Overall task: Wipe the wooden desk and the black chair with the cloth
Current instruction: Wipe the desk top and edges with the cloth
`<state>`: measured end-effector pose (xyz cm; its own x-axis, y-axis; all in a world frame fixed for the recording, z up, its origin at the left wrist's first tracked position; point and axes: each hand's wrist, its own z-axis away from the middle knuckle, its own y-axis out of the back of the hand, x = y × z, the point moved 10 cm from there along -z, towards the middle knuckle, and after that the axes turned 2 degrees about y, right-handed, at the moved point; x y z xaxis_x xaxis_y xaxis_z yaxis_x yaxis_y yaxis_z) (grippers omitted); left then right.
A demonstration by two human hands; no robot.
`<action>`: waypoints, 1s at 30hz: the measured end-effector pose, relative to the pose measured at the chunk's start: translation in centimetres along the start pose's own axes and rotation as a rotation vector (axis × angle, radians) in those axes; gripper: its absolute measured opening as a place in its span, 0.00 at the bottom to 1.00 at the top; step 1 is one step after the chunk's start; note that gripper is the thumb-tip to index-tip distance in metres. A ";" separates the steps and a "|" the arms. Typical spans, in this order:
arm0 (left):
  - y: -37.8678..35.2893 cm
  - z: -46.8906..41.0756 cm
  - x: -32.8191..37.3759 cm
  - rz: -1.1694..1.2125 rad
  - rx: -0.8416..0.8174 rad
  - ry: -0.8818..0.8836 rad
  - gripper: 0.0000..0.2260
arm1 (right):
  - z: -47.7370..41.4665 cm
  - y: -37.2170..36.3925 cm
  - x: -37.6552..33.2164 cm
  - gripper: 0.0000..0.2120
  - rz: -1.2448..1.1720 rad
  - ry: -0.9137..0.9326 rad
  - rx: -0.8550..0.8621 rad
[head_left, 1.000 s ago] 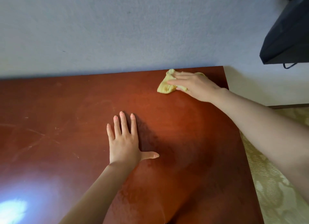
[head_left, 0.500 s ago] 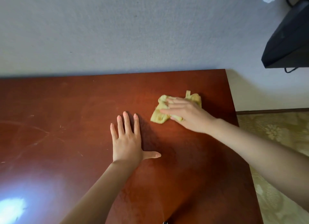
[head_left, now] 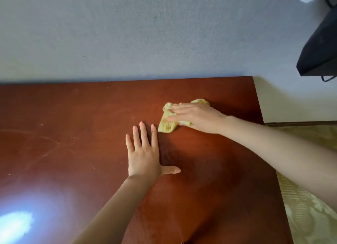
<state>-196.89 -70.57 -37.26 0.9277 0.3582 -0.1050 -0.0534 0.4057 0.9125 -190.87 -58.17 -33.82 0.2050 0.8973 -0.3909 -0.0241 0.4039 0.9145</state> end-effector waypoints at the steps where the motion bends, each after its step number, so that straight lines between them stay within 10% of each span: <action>1: 0.0 0.0 0.0 0.004 -0.001 -0.001 0.64 | -0.8 0.6 0.8 0.20 -0.031 -0.058 0.030; 12: -0.2 -0.2 -0.2 0.016 -0.014 -0.005 0.64 | -7.1 3.1 4.1 0.20 -0.061 -0.492 0.460; 30: -0.1 -0.1 -0.4 -0.017 -0.018 0.025 0.65 | 8.5 -0.2 -3.1 0.17 0.034 0.194 0.097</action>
<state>-197.32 -70.67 -37.36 0.9192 0.3717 -0.1300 -0.0448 0.4266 0.9033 -183.17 -62.52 -31.91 0.0131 0.9313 -0.3639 0.0684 0.3623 0.9296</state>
